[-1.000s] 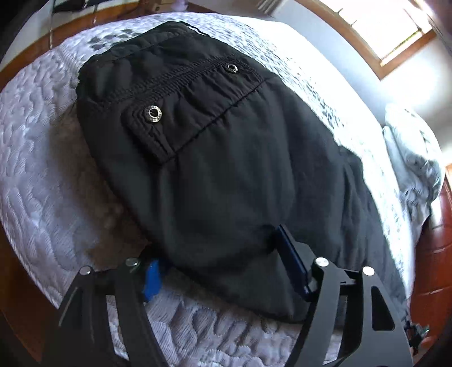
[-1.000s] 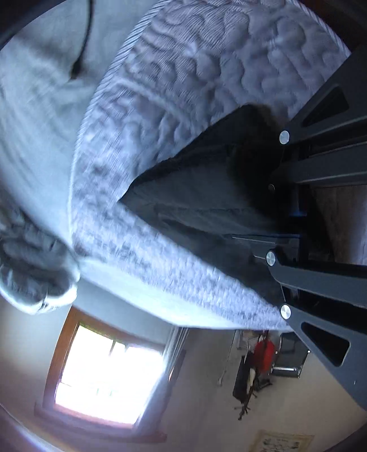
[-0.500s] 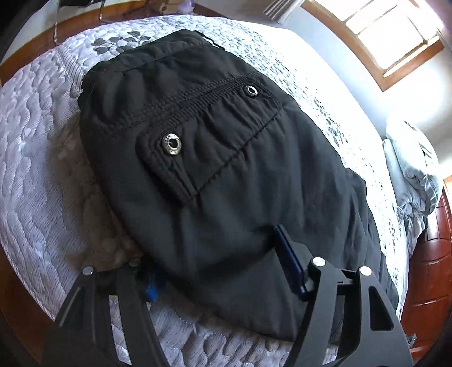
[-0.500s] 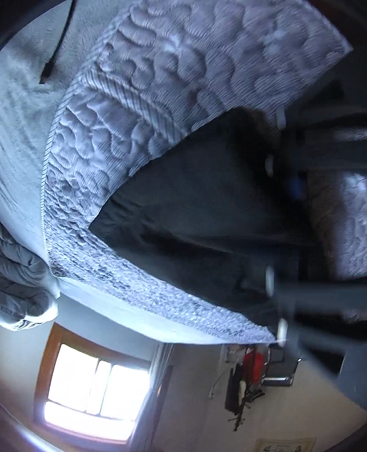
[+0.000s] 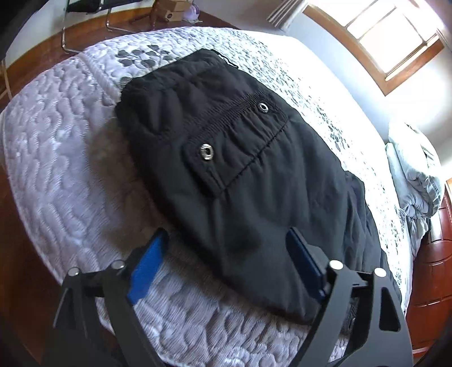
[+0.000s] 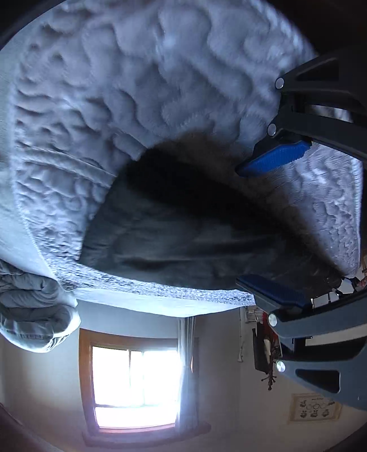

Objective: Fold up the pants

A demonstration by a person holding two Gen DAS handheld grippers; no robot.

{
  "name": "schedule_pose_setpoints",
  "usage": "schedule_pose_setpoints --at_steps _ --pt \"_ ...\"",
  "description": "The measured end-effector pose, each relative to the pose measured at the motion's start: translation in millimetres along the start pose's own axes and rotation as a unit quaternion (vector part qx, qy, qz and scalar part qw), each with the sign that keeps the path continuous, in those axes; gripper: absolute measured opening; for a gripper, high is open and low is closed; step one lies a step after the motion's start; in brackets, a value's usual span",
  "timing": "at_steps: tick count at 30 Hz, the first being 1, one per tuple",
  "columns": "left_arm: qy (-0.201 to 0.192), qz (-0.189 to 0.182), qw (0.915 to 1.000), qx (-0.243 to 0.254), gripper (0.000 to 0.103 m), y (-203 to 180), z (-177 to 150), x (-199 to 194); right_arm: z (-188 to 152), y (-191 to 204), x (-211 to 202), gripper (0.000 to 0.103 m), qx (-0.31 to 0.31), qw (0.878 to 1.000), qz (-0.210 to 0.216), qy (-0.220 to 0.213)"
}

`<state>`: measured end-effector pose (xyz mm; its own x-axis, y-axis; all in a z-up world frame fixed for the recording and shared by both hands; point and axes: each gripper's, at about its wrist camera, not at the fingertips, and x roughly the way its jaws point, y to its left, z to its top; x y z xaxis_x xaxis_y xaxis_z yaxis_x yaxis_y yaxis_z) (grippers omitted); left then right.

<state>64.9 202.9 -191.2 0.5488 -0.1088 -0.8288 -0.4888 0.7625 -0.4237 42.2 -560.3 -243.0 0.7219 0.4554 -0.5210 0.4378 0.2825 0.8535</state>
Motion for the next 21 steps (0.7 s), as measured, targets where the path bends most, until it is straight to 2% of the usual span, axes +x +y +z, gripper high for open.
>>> schedule_pose_setpoints --at_steps 5,8,12,13,18,21 --pt "0.01 0.005 0.9999 0.002 0.09 7 -4 -6 6 8 18 0.072 -0.016 0.999 0.005 -0.032" --pt "0.024 0.007 0.9996 0.008 0.09 3 -8 -1 13 7 24 0.053 -0.005 0.998 0.041 -0.042" --pt "0.035 0.009 0.9992 0.019 0.091 -6 -13 6 16 -4 27 0.017 0.018 0.997 0.054 -0.044" --pt "0.036 0.01 0.9991 0.021 0.091 -8 -14 8 15 -4 26 0.013 0.011 0.997 0.056 -0.047" --pt "0.04 0.014 0.9987 0.03 0.092 -17 -17 14 4 12 7 0.009 -0.03 0.995 0.057 -0.072" --pt "0.039 0.004 0.9988 0.029 0.092 -21 -18 15 1 17 6 0.009 -0.033 0.996 0.026 -0.076"
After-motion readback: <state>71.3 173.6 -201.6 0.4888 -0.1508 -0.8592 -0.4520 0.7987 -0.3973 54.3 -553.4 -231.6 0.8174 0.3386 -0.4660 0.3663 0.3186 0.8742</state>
